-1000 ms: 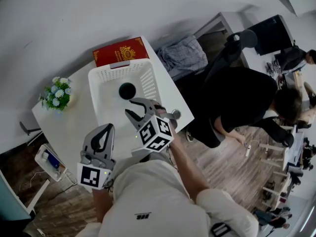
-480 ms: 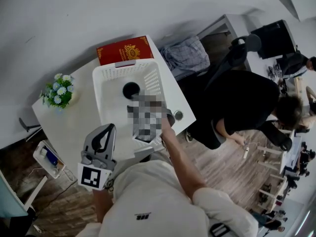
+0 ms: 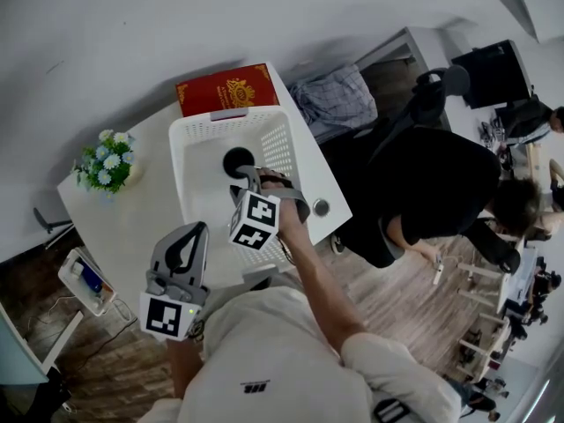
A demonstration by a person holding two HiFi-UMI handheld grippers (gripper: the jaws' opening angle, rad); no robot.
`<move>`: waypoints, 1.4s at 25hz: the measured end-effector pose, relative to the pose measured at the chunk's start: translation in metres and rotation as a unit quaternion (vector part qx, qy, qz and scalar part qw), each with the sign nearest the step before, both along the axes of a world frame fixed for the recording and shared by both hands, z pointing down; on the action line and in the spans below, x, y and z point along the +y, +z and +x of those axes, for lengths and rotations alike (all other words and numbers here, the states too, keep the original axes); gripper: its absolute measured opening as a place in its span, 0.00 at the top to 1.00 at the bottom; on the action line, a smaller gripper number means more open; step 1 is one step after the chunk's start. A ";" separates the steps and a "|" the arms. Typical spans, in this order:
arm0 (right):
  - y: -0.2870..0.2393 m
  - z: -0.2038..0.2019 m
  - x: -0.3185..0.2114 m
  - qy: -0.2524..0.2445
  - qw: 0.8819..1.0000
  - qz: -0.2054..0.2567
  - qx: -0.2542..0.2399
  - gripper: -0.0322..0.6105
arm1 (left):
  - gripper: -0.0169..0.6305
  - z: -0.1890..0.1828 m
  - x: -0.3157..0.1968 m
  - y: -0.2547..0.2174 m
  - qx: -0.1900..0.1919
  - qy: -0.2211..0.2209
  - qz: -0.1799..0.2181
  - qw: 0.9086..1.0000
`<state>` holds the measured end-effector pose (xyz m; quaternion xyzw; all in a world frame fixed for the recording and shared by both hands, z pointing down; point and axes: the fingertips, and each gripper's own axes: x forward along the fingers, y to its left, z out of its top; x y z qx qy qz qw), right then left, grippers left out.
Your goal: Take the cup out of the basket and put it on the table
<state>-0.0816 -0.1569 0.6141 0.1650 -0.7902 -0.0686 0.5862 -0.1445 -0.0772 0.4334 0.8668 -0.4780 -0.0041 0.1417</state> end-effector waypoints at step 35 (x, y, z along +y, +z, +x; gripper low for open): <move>0.021 -0.003 0.010 -0.021 0.998 -0.052 -0.007 0.90 | 0.96 0.005 -0.005 0.004 -0.005 0.001 -0.010 1.000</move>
